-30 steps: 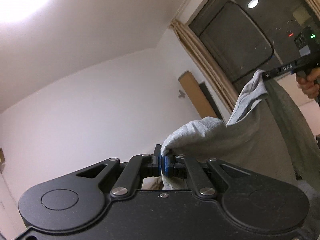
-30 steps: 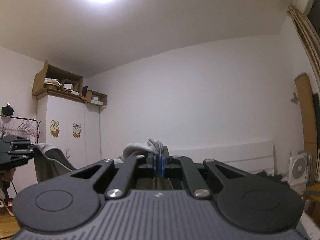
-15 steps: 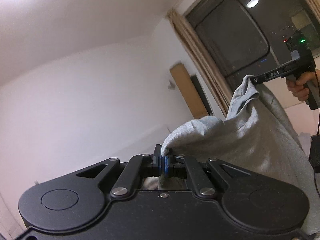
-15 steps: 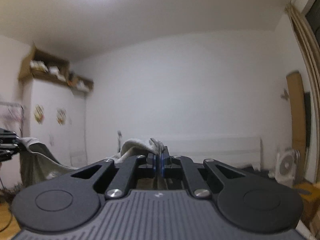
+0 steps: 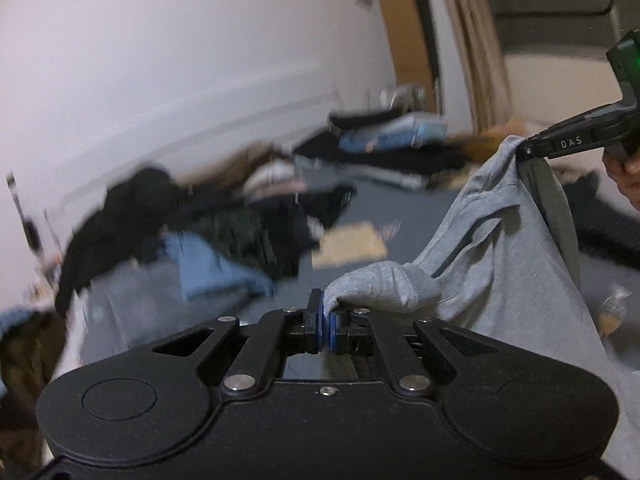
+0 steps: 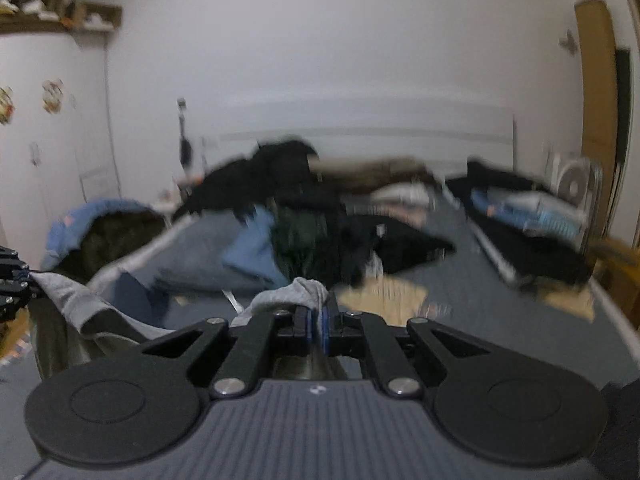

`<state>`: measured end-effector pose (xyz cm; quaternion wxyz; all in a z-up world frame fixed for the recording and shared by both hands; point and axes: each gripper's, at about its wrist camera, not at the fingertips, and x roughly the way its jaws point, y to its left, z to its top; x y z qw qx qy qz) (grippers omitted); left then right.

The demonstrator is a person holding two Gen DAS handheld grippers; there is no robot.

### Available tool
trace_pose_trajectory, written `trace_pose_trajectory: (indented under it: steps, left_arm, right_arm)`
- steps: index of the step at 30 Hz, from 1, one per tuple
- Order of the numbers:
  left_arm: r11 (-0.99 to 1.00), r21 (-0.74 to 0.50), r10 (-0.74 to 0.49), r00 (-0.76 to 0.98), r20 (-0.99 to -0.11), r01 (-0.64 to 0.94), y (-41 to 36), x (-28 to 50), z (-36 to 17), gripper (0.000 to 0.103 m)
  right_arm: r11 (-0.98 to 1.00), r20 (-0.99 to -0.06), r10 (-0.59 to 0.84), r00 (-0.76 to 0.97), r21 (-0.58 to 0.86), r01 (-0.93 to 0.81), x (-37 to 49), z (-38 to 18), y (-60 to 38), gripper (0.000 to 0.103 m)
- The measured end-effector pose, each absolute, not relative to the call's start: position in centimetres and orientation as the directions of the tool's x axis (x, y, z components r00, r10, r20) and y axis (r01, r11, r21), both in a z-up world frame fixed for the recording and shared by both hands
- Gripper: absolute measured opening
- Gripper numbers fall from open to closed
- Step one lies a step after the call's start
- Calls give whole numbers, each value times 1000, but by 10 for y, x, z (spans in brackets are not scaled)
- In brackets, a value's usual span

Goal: Fold clothes
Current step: 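Lay the hanging shirt flat on the bed and open both grippers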

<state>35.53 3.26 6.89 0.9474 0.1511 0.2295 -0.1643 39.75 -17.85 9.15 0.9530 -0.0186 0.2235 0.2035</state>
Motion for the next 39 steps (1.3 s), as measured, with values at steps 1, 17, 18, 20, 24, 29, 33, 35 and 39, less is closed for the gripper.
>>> trace_pose_trajectory:
  steps: [1,17,18,20,24,29,33,35,39]
  left_arm:
    - [906,197,-234,832,-503,374,43,361,49,3]
    - [950,80,-188,758,-624,301,114,356,-37,61]
    - [950,60,-204,756,-622,306,122,343,-31,61]
    - [951,34,-221,756,-616,306,135,306,-21,61]
    - [944,12,-242,714,-657,331,152,241,-21,61]
    - [930,16,-247,657,-713,367,148,145,-35,61]
    - [908,49,-243,617,-749,417,139,99,-56,58]
    - [907,27,-248,585,-772,421,143,91,-69,47]
    - [916,-20,-253,538,-804,400,159,80,-83,30]
  right_arm:
    - [919,-457,372,808,57,-391,411,74,-173,5]
    - [942,-601,310,737,89,-324,432,-33,-171,57]
    - [938,-595,318,738,86,-335,418,-27,-175,57]
    - [928,-592,348,727,106,-358,390,-20,-178,58]
    - [902,-600,405,690,138,-410,319,-12,-174,60]
    - [876,-608,458,648,188,-443,229,-15,-166,62]
    - [867,-615,476,628,207,-454,174,-23,-155,62]
    - [866,-619,480,622,221,-448,150,-29,-149,62]
    - [848,-637,514,574,277,-452,109,-47,-130,63]
